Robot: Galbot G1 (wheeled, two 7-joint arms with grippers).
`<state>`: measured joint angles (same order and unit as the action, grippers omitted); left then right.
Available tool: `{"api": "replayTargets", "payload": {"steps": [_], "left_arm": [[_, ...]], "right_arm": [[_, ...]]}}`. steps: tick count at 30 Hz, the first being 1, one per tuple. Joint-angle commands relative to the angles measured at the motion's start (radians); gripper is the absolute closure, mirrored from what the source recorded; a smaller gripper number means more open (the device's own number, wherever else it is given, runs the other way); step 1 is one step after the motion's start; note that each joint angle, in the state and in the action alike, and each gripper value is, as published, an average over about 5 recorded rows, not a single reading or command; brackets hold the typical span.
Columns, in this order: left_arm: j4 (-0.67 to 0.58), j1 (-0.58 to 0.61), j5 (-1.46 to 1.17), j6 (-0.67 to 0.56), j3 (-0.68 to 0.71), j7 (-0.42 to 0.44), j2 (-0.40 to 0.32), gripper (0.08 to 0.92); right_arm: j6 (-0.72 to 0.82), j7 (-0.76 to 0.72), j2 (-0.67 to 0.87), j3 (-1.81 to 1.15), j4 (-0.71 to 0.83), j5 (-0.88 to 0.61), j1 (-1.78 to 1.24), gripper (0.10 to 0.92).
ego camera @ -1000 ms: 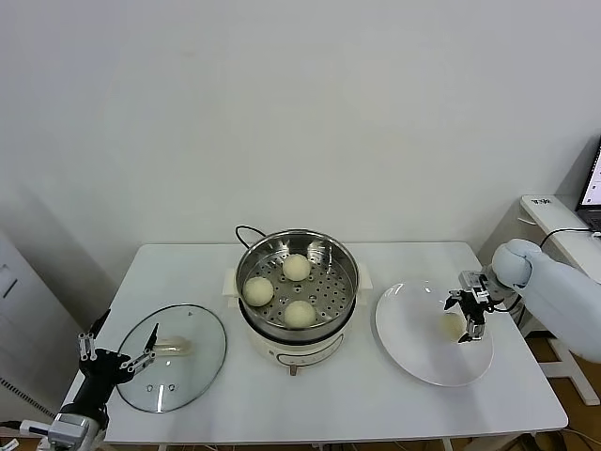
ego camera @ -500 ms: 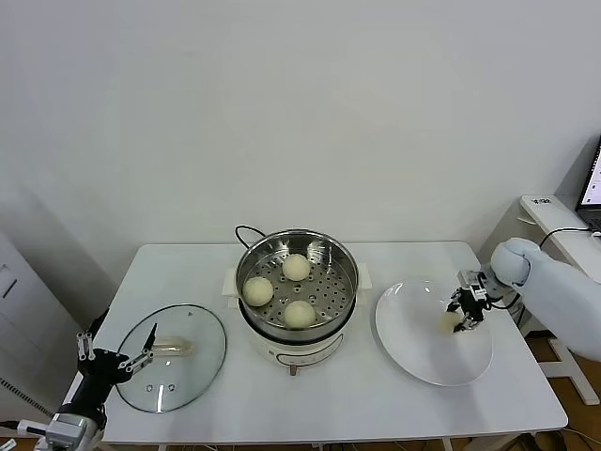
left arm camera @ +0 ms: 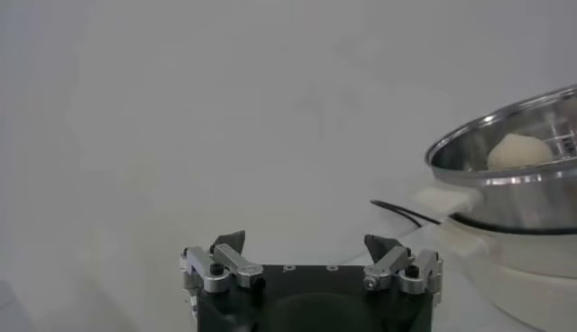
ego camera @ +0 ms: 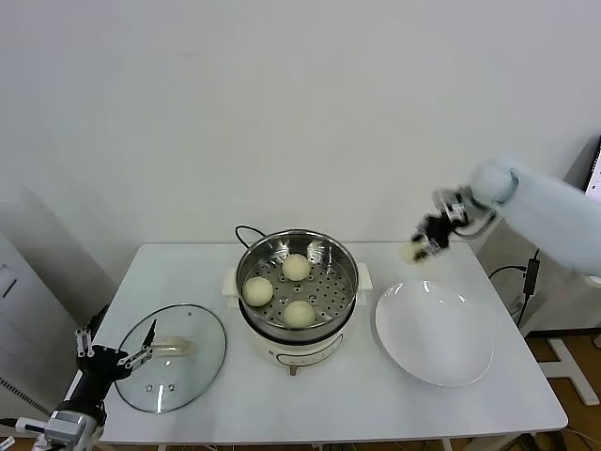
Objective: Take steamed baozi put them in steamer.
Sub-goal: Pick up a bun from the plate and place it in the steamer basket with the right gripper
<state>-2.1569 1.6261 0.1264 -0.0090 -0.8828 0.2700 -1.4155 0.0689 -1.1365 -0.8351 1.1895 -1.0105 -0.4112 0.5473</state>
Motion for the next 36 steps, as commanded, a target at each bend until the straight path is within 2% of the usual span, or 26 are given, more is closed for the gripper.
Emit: {"api": "replayTargets", "payload": {"steps": [1, 5, 9, 20, 28, 36], "left_arm": [[-0.002, -0.001, -0.002, -0.001, 0.000, 0.001, -0.004, 0.177], [-0.002, 0.000, -0.004, -0.003, -0.002, 0.002, -0.009, 0.177], [-0.001, -0.004, -0.006, -0.004, 0.000, 0.002, -0.012, 0.177], [0.012, -0.007, -0.014, -0.013, 0.000, 0.005, -0.024, 0.177], [0.022, -0.010, -0.027, -0.015, -0.012, 0.006, -0.015, 0.177], [0.026, -0.015, -0.025, -0.014, -0.006, 0.006, -0.019, 0.177]], "right_arm": [[0.233, 0.061, -0.137, 0.199, -0.244, -0.333, 0.257, 0.652], [0.285, 0.112, -0.154, 0.202, -0.346, -0.294, 0.189, 0.652], [0.306, 0.142, -0.174, 0.203, -0.372, -0.226, 0.119, 0.652], [0.311, 0.202, -0.217, 0.203, -0.309, -0.124, 0.016, 0.626], [0.312, 0.215, -0.217, 0.203, -0.267, -0.115, -0.005, 0.607], [0.314, 0.227, -0.216, 0.205, -0.262, -0.138, -0.008, 0.515]]}}
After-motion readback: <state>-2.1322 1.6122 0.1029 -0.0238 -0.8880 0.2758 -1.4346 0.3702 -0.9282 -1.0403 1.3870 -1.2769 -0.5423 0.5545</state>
